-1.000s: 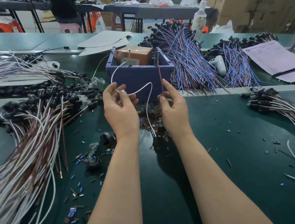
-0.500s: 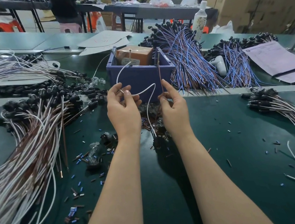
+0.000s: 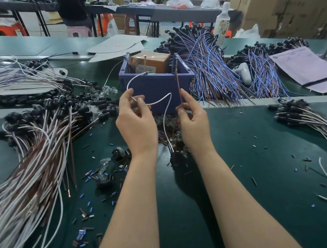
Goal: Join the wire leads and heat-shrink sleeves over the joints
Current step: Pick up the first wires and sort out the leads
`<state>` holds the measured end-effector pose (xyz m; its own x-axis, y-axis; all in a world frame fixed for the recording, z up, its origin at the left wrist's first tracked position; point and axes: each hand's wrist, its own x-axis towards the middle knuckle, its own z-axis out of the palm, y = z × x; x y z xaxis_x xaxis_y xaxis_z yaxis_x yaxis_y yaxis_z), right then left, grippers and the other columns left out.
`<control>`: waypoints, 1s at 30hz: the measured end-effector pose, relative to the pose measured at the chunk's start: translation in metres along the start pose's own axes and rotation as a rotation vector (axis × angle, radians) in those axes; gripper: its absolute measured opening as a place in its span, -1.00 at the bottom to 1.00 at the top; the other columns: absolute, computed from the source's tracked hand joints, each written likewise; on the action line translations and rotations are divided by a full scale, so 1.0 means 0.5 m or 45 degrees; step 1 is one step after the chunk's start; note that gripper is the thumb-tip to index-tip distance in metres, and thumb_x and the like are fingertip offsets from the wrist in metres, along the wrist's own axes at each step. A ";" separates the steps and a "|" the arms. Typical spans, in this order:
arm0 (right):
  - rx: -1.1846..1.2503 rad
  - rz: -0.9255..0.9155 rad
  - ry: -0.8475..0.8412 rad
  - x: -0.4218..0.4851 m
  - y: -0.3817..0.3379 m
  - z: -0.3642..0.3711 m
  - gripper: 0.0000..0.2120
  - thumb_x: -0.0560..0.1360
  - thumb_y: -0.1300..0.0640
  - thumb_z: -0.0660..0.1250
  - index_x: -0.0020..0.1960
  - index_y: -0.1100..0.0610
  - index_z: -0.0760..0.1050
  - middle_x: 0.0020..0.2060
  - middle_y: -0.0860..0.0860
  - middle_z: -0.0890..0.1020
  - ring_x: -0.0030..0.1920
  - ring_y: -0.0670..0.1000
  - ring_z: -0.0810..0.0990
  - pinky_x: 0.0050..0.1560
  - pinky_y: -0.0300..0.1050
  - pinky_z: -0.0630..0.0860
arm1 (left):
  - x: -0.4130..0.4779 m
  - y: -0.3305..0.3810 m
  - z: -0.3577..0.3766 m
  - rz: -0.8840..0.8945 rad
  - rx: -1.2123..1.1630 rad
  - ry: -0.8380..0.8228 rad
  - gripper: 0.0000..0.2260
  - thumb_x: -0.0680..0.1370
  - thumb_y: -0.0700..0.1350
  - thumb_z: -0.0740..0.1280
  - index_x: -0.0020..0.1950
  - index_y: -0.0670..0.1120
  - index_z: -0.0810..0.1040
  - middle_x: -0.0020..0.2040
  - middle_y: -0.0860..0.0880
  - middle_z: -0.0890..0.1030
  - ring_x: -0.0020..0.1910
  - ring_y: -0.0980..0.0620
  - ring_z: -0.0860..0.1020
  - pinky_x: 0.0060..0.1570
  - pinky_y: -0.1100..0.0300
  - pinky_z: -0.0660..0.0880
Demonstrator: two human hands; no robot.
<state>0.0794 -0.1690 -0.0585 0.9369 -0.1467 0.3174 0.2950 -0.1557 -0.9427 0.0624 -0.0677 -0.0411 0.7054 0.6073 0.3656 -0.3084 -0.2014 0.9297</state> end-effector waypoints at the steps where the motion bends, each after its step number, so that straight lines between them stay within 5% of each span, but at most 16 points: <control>1: 0.008 0.001 0.004 0.001 0.000 0.001 -0.56 0.58 0.33 0.16 0.41 0.04 0.37 -0.15 -0.04 0.48 -0.38 -0.16 0.34 -0.37 -0.41 0.35 | 0.001 0.004 -0.002 0.040 0.043 0.016 -0.73 0.60 -0.23 0.22 0.30 -0.18 0.46 -0.01 -0.04 0.64 -0.10 0.07 0.60 0.01 0.23 0.54; 8: 0.042 0.018 0.022 -0.002 -0.001 0.004 -0.56 0.58 0.35 0.15 0.40 0.05 0.38 -0.14 -0.02 0.49 -0.37 -0.14 0.34 -0.34 -0.39 0.36 | 0.011 0.026 -0.009 0.272 0.231 0.027 -0.68 0.60 -0.23 0.21 0.35 -0.24 0.45 0.09 -0.08 0.63 0.00 0.01 0.60 0.07 0.14 0.53; 14: 0.044 0.019 0.006 -0.002 -0.004 0.003 -0.56 0.58 0.34 0.15 0.40 0.03 0.37 -0.09 0.04 0.51 -0.35 -0.12 0.35 -0.33 -0.36 0.37 | 0.009 0.021 -0.011 0.243 0.199 0.003 -0.68 0.61 -0.24 0.20 0.37 -0.22 0.44 0.17 -0.10 0.61 0.10 0.01 0.59 0.14 0.13 0.52; 30: 0.056 -0.001 0.029 0.000 0.002 0.005 -0.56 0.57 0.37 0.16 0.39 0.07 0.39 -0.19 -0.04 0.48 -0.41 -0.17 0.32 -0.36 -0.39 0.34 | -0.007 0.008 -0.003 0.204 0.066 -0.105 -0.70 0.62 -0.23 0.20 0.35 -0.16 0.45 0.09 0.04 0.60 -0.18 0.07 0.59 -0.01 0.12 0.58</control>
<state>0.0802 -0.1668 -0.0597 0.9324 -0.1687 0.3195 0.3038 -0.1129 -0.9460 0.0577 -0.0695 -0.0389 0.7007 0.4996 0.5093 -0.3888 -0.3312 0.8597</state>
